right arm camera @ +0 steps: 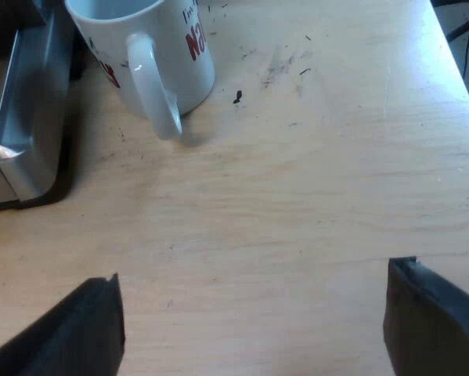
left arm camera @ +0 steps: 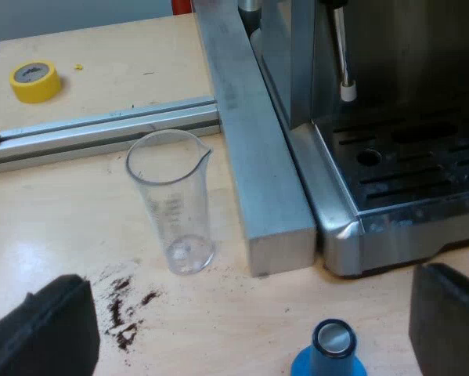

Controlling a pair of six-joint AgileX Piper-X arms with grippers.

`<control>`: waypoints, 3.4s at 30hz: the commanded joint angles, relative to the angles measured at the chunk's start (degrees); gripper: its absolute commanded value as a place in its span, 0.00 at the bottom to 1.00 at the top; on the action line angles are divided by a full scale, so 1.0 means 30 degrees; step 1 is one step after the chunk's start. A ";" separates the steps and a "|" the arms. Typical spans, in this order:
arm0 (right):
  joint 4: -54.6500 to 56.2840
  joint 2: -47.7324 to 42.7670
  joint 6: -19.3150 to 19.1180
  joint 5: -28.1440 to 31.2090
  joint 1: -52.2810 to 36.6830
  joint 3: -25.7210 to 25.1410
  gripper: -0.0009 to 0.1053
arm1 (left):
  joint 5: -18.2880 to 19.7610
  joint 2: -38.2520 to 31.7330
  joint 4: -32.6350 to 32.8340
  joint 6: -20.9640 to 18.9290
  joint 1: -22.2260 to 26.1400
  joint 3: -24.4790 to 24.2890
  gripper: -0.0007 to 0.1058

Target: Place mug into machine

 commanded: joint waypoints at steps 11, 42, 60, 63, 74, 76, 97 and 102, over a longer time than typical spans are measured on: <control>-0.0610 0.0506 -0.0882 -0.2485 -0.0004 -0.0145 0.67 | 0.6146 -0.1003 -0.2789 -0.0260 -0.3354 0.0001 0.77; -1.5880 0.7680 -0.3197 -0.4622 -0.0004 0.5688 0.67 | 1.0075 0.1283 -0.9118 -0.0042 -0.7747 0.5561 0.77; -2.7837 1.8608 -0.0184 0.1608 0.5342 0.6173 0.67 | 1.0037 0.1283 -0.9118 -0.0042 -0.7747 0.5561 0.77; -2.9773 2.0429 -0.0186 0.1608 0.5388 0.6173 0.67 | 1.0037 0.1283 -0.9118 -0.0042 -0.7747 0.5561 0.77; -3.5403 2.6343 -0.0186 0.2253 0.5388 0.5309 0.67 | 1.0037 0.1283 -0.9118 -0.0042 -0.7747 0.5561 0.77; -3.5698 2.6977 -0.0186 0.2253 0.5388 0.4891 0.67 | 1.0037 0.1283 -0.9118 -0.0042 -0.7747 0.5561 0.77; -3.4719 2.8518 -0.0275 0.1608 0.5769 0.3619 0.01 | 1.0037 0.1283 -0.9226 -0.0042 -0.7747 0.5561 0.77; -3.2774 2.5690 -0.1490 0.1608 0.6072 0.4609 0.01 | 0.9827 0.1283 -0.9348 -0.0042 -0.7747 0.5561 0.77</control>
